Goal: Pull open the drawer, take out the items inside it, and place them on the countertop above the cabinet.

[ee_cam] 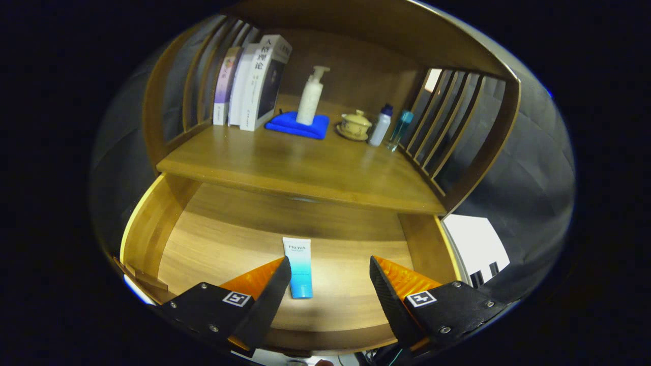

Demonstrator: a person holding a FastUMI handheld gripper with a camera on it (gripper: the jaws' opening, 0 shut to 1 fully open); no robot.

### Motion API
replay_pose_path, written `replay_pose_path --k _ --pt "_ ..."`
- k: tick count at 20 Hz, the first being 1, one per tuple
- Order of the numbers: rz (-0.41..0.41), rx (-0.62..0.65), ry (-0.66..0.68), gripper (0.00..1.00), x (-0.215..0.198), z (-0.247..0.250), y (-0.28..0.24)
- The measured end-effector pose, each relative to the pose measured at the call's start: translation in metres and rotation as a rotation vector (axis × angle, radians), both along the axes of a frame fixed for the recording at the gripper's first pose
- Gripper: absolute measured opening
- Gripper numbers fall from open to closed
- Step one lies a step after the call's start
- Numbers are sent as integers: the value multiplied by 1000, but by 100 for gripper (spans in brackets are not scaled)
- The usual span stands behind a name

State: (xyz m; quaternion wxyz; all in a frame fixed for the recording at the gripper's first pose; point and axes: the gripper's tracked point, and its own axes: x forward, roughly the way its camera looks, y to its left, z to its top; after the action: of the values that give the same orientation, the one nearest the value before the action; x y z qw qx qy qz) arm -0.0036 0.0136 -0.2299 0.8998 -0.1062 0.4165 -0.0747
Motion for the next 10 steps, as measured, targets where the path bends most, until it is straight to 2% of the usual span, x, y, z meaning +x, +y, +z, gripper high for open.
replay_pose_path --k 4,7,10 --pt "-54 -17 119 95 1 -31 -12" --pt "-53 41 194 95 10 -53 -1" --pt "-69 43 286 91 12 -66 1"
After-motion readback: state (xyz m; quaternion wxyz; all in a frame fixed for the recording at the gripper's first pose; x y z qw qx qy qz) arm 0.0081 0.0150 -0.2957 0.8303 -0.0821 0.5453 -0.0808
